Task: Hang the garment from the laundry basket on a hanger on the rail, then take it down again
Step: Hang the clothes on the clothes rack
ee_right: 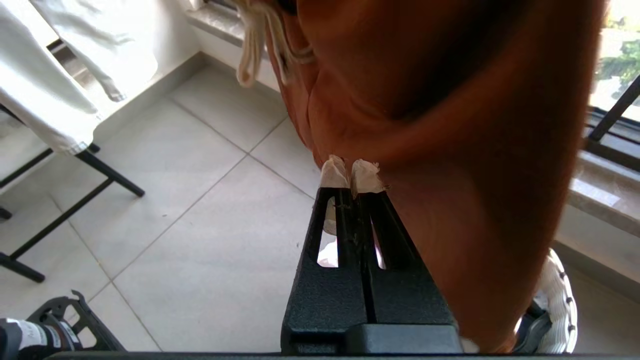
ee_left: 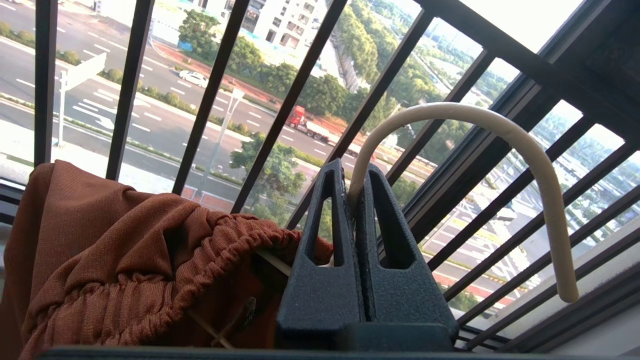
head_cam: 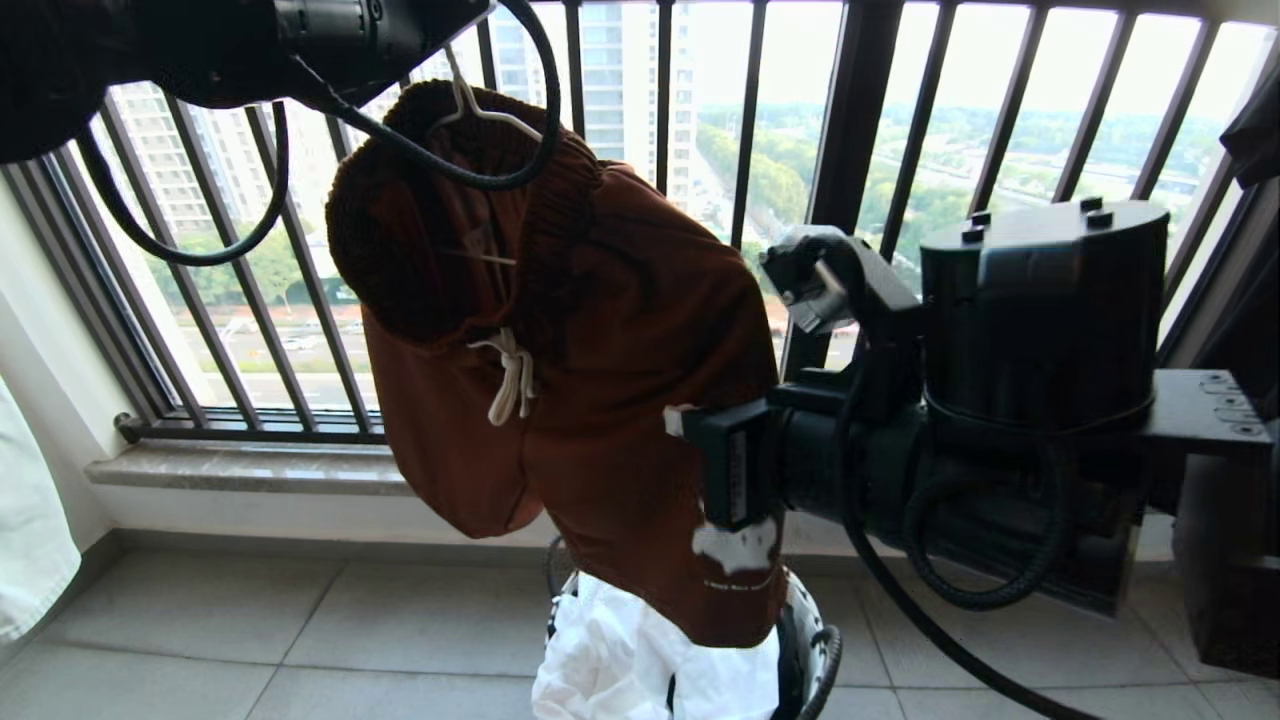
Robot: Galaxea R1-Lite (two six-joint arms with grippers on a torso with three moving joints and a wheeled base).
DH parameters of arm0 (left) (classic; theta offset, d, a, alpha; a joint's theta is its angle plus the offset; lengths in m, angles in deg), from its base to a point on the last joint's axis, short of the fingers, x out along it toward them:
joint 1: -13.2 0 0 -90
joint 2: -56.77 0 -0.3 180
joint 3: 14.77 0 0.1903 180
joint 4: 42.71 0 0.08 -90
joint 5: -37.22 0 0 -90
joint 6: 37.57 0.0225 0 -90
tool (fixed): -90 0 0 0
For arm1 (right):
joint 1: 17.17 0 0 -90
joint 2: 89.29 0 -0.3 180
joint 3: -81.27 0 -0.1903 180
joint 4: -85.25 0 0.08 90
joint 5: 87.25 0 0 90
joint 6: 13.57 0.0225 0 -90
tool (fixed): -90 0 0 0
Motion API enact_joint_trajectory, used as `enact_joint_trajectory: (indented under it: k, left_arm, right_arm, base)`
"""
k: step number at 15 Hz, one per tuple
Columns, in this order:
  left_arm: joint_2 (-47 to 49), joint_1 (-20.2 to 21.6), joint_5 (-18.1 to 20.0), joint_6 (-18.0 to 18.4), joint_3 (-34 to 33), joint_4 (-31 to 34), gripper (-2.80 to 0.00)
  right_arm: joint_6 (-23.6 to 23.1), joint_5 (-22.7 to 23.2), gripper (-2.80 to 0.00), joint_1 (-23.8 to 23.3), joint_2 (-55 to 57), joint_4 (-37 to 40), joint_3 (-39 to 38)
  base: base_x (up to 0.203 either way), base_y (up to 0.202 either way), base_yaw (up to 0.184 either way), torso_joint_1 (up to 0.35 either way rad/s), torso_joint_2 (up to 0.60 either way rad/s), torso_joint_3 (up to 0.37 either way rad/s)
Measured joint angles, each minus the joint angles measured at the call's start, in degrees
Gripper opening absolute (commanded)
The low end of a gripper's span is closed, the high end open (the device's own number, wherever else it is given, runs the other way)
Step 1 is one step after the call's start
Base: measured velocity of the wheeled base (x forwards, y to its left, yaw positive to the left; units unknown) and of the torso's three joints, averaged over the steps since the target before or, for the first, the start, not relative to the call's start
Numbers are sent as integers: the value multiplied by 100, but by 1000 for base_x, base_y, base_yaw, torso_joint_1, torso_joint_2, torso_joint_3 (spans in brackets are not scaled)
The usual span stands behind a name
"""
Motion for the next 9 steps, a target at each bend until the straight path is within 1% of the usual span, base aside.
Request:
enact_joint_trajectory:
  k: [2,4,5,7,9]
  left_arm:
    - [-38,-22,13,-1,-88,149,-280]
    - [-59,-45,13,-2,-103,305,-280]
    - [-66,-48,7,-2,-102,310,-280]
    - [-78,-48,7,-2,-116,323,-280]
    - [-80,-44,0,-2,-156,321,-280]
  right_arm:
    - [-19,-4,-280,-33,-149,478,470]
    - [-156,-7,-280,-107,-171,1094,1107]
    - [-251,-11,0,-134,-147,1430,1430]
    - [-422,-37,0,-155,-78,2111,1946]
    - [-458,-86,0,-163,-22,2606,2370]
  base:
    - [0,0,0,0,0,0]
    - [0,0,0,0,0,0]
    - [0,0,0,0,0,0]
    - [0,0,0,0,0,0]
    - [0,0,0,0,0,0]
